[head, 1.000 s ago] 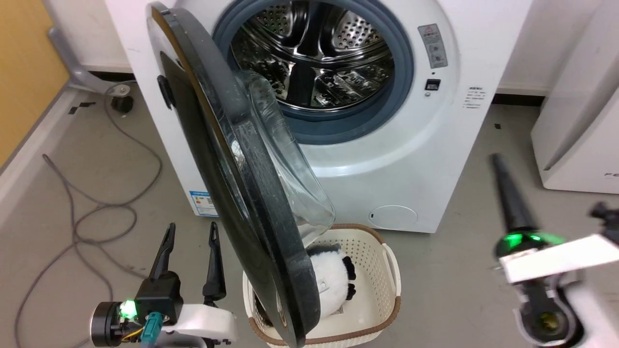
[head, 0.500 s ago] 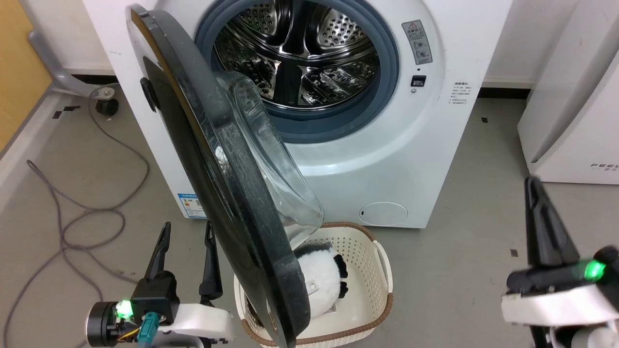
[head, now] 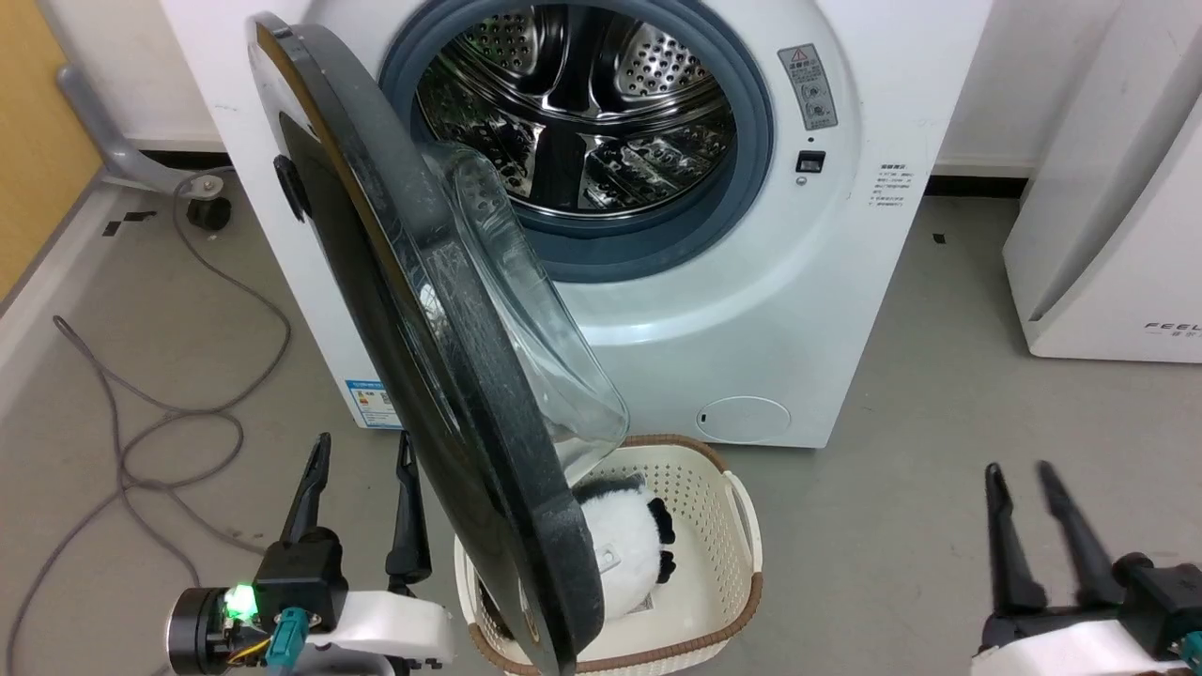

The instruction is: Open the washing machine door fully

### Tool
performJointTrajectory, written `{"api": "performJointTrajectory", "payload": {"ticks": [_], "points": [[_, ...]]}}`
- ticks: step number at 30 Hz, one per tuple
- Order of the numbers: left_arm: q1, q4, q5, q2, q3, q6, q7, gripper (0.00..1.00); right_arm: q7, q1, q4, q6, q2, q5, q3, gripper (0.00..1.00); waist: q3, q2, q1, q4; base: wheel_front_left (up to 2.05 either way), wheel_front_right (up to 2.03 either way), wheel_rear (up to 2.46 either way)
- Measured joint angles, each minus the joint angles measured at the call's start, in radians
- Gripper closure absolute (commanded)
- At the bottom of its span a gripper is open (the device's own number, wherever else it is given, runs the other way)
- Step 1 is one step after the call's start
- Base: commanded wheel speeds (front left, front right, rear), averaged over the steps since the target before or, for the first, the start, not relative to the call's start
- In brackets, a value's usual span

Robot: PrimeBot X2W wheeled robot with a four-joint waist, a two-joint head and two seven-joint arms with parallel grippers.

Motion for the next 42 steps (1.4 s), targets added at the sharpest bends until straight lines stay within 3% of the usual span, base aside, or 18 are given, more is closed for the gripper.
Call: {"api": "performJointTrajectory", "payload": {"ticks": [10, 11, 12, 22, 29, 42], "points": [[0.001, -0.001, -0.002, 0.0, 0.005, 0.0, 0.0, 0.0, 0.0, 0.009, 0.03, 0.0, 0.003, -0.061, -0.005, 0.0, -0.007, 0.0, 0.0, 0.004, 0.0, 0.0, 0.0], [0.001, -0.006, -0.005, 0.0, 0.007, 0.0, 0.0, 0.31, 0.0, 0.009, 0.031, 0.0, 0.003, -0.061, -0.005, 0.0, -0.008, 0.0, 0.0, 0.005, 0.0, 0.0, 0.0], [0.001, -0.013, -0.006, 0.0, 0.01, 0.0, 0.0, 1.0, 0.0, 0.011, 0.031, 0.0, 0.003, -0.061, -0.005, 0.0, -0.009, 0.0, 0.0, 0.005, 0.0, 0.0, 0.0], [-0.021, -0.14, 0.0, 0.004, 0.056, -0.011, 0.0, 1.0, 0.0, 0.023, 0.03, 0.0, 0.003, -0.07, -0.002, 0.0, -0.012, 0.0, 0.0, 0.01, 0.0, 0.0, 0.0], [-0.089, -0.277, -0.014, 0.003, 0.05, -0.044, -0.001, 1.0, 0.0, 0.023, 0.027, 0.0, 0.003, -0.07, 0.0, 0.0, -0.013, 0.0, 0.0, 0.014, 0.0, 0.0, 0.0], [-0.136, -0.396, -0.006, 0.0, -0.16, -0.106, -0.001, 1.0, 0.0, 0.023, 0.007, 0.0, 0.004, -0.07, 0.004, 0.0, -0.016, 0.0, 0.0, 0.009, 0.0, 0.0, 0.0]]}}
